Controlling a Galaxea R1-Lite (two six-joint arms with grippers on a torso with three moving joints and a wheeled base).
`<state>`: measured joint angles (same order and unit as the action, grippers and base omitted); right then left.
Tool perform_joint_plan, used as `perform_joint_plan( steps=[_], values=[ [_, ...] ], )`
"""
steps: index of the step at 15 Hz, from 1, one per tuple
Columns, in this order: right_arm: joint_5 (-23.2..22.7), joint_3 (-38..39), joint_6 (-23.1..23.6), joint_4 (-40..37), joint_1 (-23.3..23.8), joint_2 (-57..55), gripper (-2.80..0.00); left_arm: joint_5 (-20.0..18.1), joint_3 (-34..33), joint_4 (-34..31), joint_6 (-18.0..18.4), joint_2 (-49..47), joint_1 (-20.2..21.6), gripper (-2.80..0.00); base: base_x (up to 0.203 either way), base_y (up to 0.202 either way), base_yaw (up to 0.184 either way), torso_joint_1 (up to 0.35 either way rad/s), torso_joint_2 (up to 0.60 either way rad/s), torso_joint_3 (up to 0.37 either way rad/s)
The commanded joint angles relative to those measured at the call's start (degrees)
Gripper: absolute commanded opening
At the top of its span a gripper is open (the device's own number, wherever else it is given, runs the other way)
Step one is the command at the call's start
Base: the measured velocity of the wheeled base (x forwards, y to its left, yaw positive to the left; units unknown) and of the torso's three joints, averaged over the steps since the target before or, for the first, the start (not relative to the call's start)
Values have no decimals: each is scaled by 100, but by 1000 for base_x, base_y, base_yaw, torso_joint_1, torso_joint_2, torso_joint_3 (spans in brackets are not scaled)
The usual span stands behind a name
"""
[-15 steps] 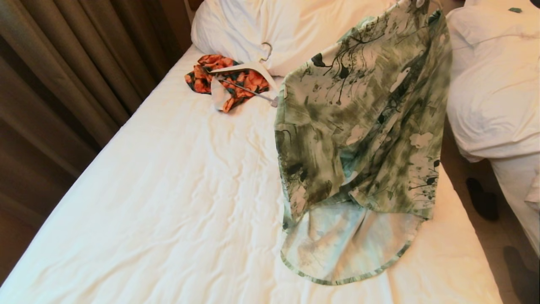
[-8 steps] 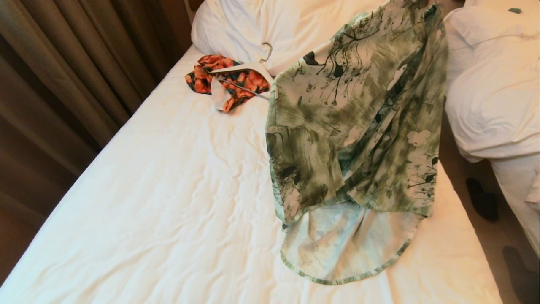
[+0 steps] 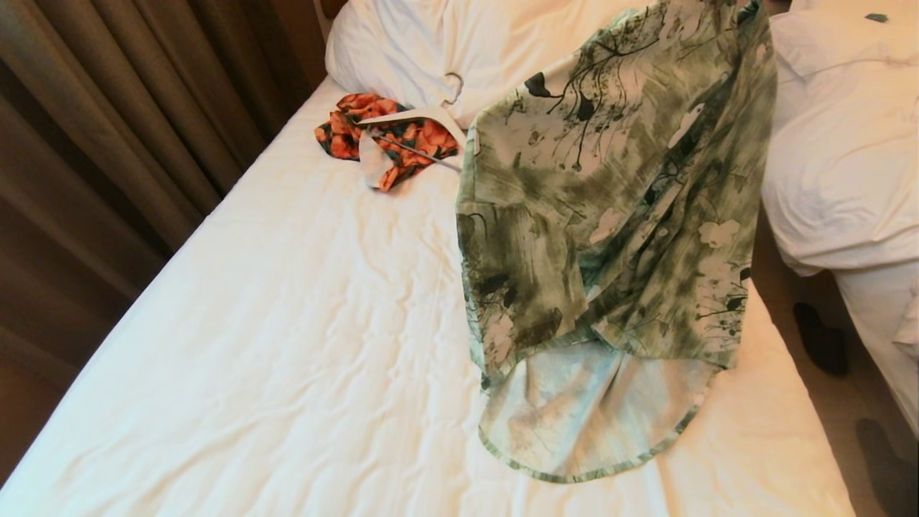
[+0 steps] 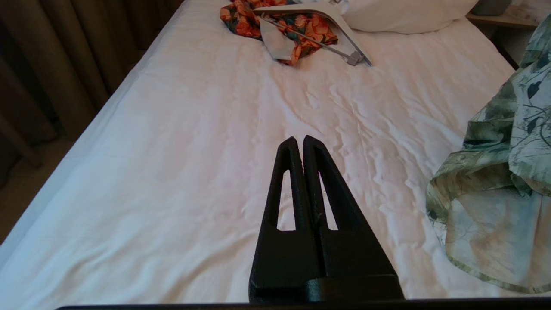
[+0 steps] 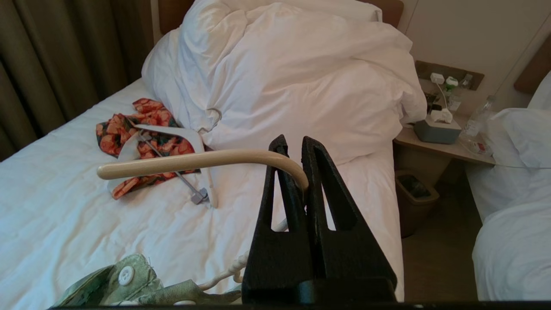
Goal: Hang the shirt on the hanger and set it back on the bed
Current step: Take the clothes hanger out of the clothes
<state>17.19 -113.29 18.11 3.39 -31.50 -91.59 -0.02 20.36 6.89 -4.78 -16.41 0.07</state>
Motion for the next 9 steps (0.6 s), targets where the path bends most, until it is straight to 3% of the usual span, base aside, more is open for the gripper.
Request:
perform_joint_plan(
  steps=[1,3,6,9],
  values=[
    [7,0,14,4,2,51,-280,-15,8,1,33,31,97,-280,0,0,0,0,0,0],
    [13,0,8,4,-5,54,-280,-146,245,-236,21,-63,73,-280,0,0,0,0,0,0],
    [13,0,8,4,-5,28,-280,-968,911,-581,-401,-853,-40,-280,0,0,0,0,0,0],
    [13,0,8,13,4,-8,-280,-1631,1435,-572,-542,-2112,-102,-280,0,0,0,0,0,0]
  ],
)
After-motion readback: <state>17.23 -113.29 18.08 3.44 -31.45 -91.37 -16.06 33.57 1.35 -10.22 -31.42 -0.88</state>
